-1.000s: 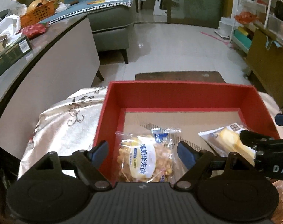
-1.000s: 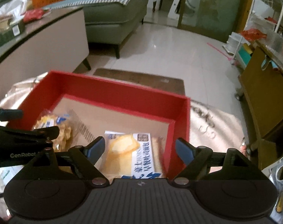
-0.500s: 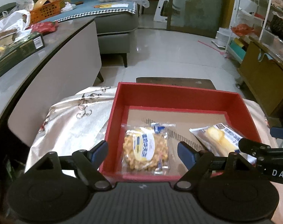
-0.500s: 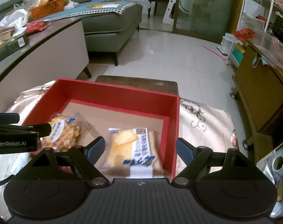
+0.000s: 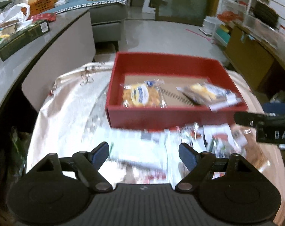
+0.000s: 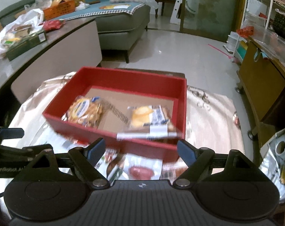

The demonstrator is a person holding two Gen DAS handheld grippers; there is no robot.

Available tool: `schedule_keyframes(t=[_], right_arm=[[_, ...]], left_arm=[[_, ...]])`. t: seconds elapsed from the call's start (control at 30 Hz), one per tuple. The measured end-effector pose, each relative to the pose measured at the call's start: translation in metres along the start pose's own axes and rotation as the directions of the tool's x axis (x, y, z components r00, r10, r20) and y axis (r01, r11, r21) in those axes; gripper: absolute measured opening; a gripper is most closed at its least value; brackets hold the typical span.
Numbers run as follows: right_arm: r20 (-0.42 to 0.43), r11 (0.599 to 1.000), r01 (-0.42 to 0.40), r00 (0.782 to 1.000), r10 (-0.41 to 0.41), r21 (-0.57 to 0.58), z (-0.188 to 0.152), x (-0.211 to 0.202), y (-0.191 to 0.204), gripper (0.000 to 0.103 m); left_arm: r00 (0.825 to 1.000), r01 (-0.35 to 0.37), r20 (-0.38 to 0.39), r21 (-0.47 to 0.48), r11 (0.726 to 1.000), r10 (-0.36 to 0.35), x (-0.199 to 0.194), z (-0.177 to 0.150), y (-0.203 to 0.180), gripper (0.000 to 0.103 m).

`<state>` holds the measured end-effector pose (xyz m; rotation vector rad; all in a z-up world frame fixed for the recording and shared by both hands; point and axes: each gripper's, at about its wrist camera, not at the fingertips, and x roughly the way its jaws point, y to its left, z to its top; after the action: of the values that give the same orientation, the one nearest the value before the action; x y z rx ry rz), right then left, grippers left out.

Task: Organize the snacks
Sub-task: 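Reach the left tool to the white bun bag while the right tool reaches the red Trolli bag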

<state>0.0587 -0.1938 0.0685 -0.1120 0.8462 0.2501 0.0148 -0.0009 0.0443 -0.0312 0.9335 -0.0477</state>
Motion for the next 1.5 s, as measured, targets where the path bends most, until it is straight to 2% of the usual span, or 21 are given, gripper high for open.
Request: schedule_keyframes(t=[0.4,0.63,0.77,0.8,0.87,0.97,1.17,1.27,1.33,1.5], right_arm=[[-0.067,1.000,-0.024,0.997,0.024,0.000,-0.052,-0.025,0.000,0.089],[-0.106,0.999,-0.043,0.994,0.040,-0.030,-0.065,-0.023,0.004,0.090],[-0.117,0.997,-0.061,0.992,0.054,-0.055,-0.065,-0.018,0.008,0.090],[-0.123,0.995,-0.068,0.991,0.060,-0.066,-0.065,-0.016,0.010,0.090],[-0.128,0.993,-0.075,0.990,0.063,-0.090,-0.065,-0.015,0.014,0.090],[-0.102,0.992,-0.080,0.992,0.070,-0.096,-0.060,-0.021,0.009,0.090],[-0.004,0.999,-0.048,0.999,0.048,0.011,-0.047,-0.043,-0.034,0.090],[-0.001,0.998,-0.036,0.999,0.036,0.053,-0.050,-0.043,-0.051,0.090],[-0.040,0.999,-0.038,0.998,0.039,0.024,-0.057,-0.034,-0.046,0.090],[-0.124,0.982,-0.096,0.989,0.077,-0.160,-0.073,-0.014,-0.008,0.089]], left_arm=[[0.993,0.056,-0.114,0.137,0.989,-0.040,-0.013,-0.063,-0.023,0.076],[0.982,0.044,-0.187,0.250,0.967,0.003,0.009,-0.080,-0.040,0.076],[0.980,0.017,-0.195,0.296,0.955,0.043,0.024,-0.085,-0.049,0.076],[0.978,0.018,-0.204,0.295,0.955,0.045,0.027,-0.085,-0.050,0.075],[0.973,0.019,-0.224,0.290,0.957,0.049,0.030,-0.087,-0.050,0.064],[0.974,0.029,-0.224,0.262,0.965,0.032,0.026,-0.084,-0.046,0.058],[0.976,0.050,-0.218,0.173,0.984,-0.011,0.015,-0.076,-0.027,0.054],[0.979,0.068,-0.199,0.139,0.988,-0.040,0.007,-0.071,-0.018,0.054],[0.981,0.078,-0.188,0.118,0.990,-0.054,0.003,-0.068,-0.014,0.054],[0.981,0.091,-0.178,0.087,0.992,-0.075,-0.001,-0.065,-0.006,0.054]])
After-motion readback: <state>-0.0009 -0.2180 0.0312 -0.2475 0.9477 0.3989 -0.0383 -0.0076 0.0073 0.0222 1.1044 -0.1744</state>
